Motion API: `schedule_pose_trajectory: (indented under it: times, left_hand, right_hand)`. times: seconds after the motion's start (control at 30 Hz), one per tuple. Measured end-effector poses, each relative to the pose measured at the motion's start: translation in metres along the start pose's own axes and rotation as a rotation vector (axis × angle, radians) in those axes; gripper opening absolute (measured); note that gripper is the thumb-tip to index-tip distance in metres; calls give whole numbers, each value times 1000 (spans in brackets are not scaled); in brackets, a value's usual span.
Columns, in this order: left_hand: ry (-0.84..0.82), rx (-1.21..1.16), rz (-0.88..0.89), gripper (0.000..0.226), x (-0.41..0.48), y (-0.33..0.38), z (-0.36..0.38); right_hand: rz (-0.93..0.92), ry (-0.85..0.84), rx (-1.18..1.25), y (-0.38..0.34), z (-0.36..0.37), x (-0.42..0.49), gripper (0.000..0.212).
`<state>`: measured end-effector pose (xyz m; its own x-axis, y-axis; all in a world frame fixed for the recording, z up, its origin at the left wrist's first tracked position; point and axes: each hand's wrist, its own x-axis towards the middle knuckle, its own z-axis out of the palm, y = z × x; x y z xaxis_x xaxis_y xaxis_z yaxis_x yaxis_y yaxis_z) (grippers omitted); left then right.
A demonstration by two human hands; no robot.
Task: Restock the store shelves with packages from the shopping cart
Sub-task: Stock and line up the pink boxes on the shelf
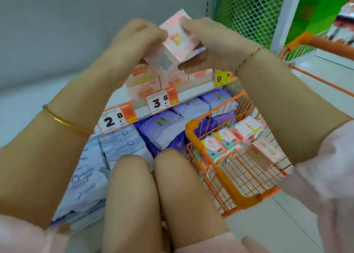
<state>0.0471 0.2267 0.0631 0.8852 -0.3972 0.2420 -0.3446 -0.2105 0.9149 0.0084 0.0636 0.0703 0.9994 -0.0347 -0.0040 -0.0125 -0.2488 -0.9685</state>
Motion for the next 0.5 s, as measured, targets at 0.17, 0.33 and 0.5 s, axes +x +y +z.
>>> schedule_pose_trajectory:
  times: [0.17, 0.33, 0.5]
  left_hand:
    - [293, -87, 103, 25, 25, -18, -50]
    - [478, -131, 48, 30, 57, -39, -72]
    - [434, -180, -47, 21, 76, -47, -78]
  right_hand:
    - [-68, 2, 257, -18, 29, 48, 33]
    - [-114, 110, 287, -28, 60, 84, 36]
    - [-159, 257, 52, -31, 77, 135, 41]
